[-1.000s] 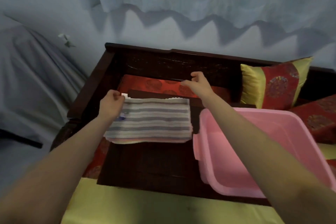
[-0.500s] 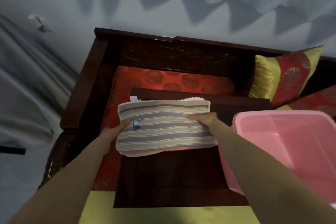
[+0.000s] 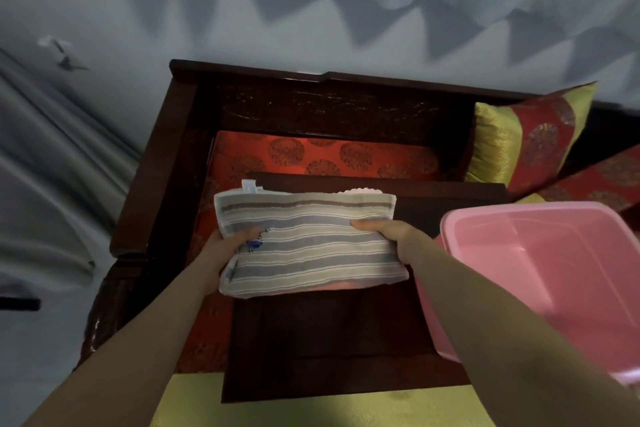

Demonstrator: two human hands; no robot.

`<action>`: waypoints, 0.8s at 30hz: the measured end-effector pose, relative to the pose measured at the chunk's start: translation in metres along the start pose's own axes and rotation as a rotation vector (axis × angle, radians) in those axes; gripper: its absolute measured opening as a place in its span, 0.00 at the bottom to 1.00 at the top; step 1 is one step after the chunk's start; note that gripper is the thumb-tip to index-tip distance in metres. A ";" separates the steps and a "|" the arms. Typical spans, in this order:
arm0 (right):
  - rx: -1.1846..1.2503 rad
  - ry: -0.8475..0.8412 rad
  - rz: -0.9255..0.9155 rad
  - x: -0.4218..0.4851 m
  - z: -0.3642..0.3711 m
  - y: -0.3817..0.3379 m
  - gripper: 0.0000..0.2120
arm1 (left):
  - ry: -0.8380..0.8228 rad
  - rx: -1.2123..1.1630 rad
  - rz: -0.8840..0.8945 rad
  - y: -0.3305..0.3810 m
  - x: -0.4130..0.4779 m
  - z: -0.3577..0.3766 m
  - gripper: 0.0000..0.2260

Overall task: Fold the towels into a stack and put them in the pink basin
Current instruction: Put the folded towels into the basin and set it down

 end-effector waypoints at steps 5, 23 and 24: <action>0.126 -0.095 -0.046 -0.019 0.020 0.007 0.37 | -0.052 0.107 0.088 0.038 -0.019 -0.006 0.33; 0.136 -0.287 -0.501 -0.190 -0.111 -0.112 0.13 | -0.158 0.062 0.316 0.178 -0.147 0.151 0.17; 0.125 -0.268 -0.504 -0.198 -0.134 -0.109 0.16 | -0.179 0.069 0.326 0.178 -0.154 0.175 0.21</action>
Point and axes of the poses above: each hand's wrist, its own x-axis towards the middle knuckle, its own z-axis out of the palm, y = z × x, the point moved 7 cm from there along x, towards the middle knuckle, and after that the axes turned 6 degrees about -y, right-handed, at the moved point
